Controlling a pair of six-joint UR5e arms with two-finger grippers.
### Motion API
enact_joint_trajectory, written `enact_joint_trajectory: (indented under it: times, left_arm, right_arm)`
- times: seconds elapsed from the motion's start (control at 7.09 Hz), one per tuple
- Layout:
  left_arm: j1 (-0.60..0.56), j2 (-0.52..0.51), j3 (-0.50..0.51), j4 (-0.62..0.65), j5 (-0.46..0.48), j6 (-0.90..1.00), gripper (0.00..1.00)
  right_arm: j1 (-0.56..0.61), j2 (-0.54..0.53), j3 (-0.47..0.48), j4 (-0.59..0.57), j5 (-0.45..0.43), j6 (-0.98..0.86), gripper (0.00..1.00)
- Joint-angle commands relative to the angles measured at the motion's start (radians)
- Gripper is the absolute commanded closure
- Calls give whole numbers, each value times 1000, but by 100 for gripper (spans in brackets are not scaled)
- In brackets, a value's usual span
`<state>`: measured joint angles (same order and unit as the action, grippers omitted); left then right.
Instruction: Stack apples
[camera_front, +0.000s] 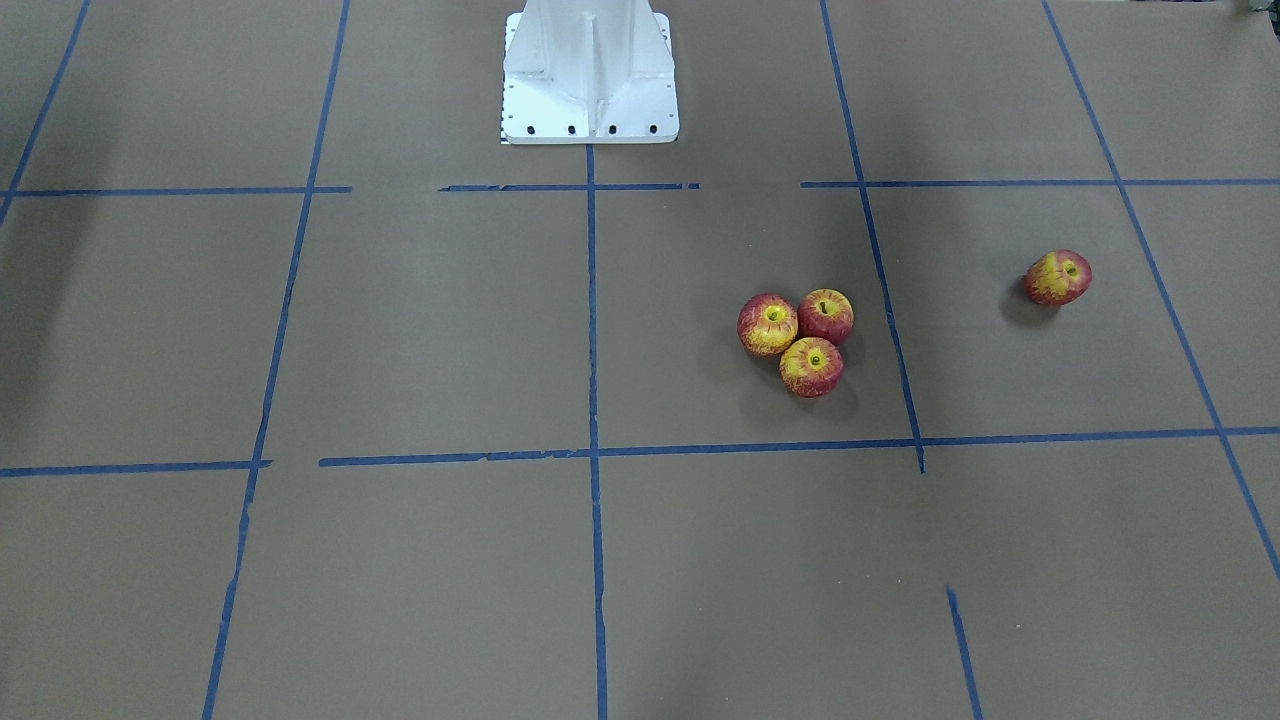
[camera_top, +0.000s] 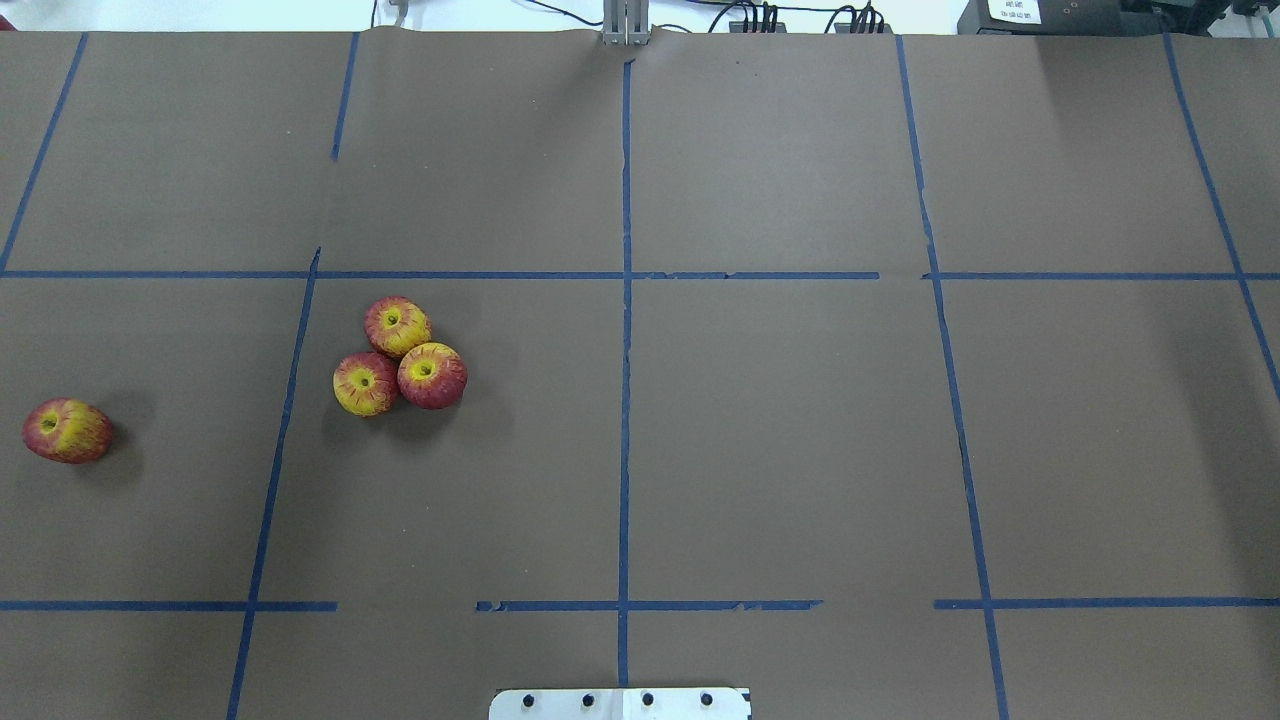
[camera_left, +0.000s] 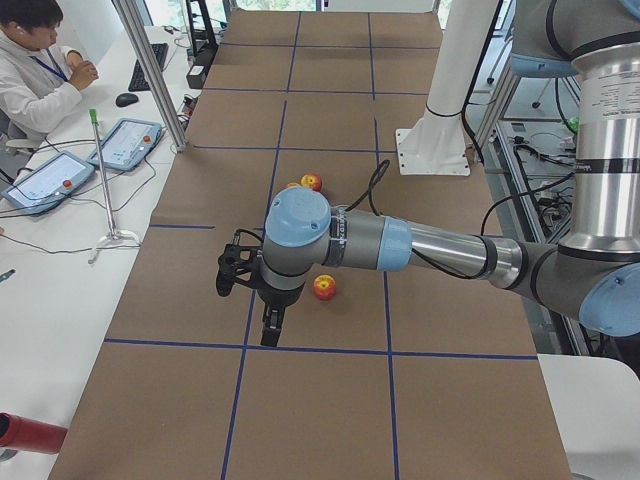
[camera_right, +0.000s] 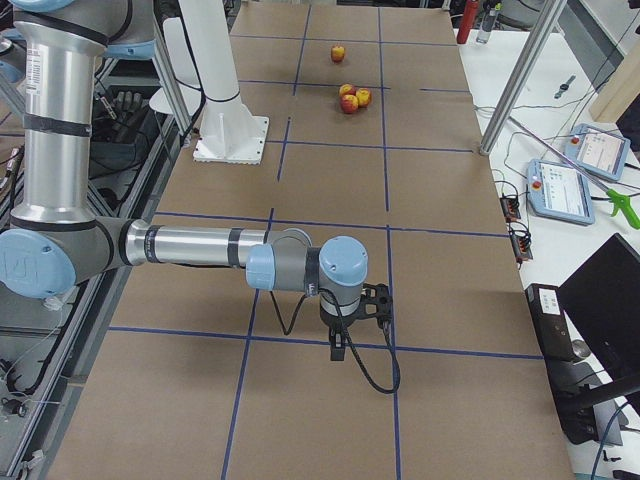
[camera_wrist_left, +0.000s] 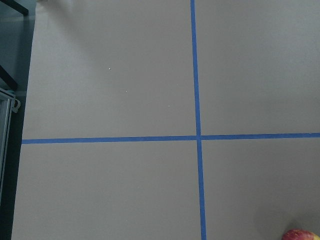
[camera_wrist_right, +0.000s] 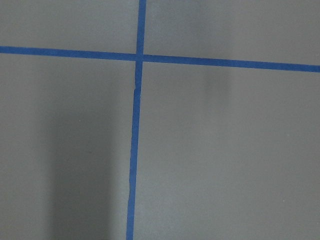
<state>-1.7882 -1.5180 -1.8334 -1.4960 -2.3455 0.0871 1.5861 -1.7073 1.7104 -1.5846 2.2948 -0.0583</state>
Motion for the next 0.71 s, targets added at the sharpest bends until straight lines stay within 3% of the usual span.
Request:
enact_joint_trajectory:
  times: [0.0, 0.56]
  left_arm:
    - [13, 4, 31, 3, 3, 2, 0]
    - [131, 34, 43, 16, -3, 5, 0]
  right_arm:
    - [0, 0, 0, 0, 0, 0, 0]
    - [0, 0, 0, 0, 0, 0, 0]
